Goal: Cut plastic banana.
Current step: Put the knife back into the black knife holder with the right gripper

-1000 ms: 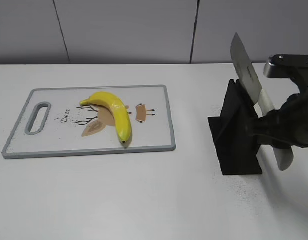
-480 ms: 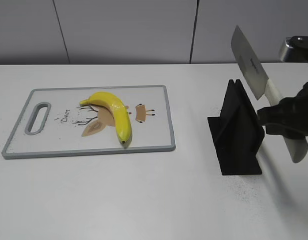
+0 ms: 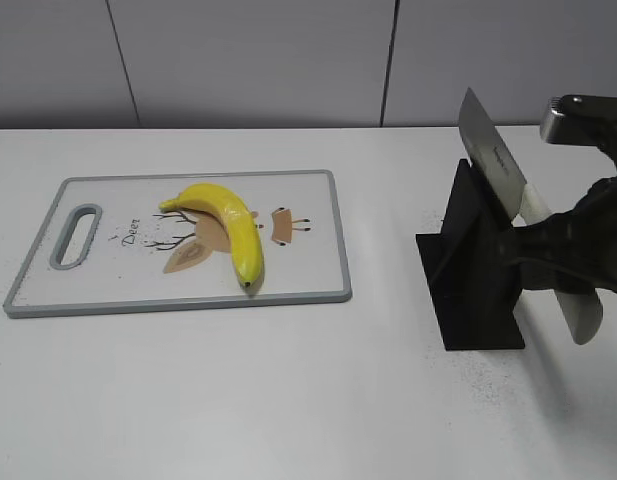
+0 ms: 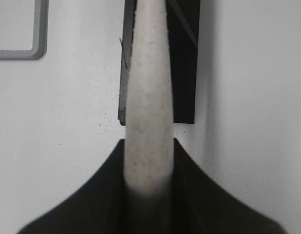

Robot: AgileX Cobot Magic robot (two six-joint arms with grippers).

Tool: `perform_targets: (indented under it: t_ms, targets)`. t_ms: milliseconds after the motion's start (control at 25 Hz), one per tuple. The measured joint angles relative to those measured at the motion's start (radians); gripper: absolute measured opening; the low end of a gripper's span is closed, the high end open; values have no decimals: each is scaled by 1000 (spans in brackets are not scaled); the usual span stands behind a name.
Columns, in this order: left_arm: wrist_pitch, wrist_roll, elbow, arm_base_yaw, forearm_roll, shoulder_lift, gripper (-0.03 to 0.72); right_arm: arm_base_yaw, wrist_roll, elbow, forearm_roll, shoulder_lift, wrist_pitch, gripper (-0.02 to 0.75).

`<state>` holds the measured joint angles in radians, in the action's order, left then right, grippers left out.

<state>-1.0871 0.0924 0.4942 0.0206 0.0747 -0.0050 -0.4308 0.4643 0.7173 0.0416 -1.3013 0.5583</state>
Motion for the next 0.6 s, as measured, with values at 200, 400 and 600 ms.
perform_targets:
  t_ms: [200, 400, 600]
  targets:
    - [0, 0, 0, 0, 0, 0, 547, 0, 0, 1, 0, -42, -3, 189]
    - [-1, -1, 0, 0, 0, 0, 544, 0, 0, 2, -3, -80, -8, 188]
    - [-1, 0, 0, 0, 0, 0, 544, 0, 0, 5, -4, -85, -9, 188]
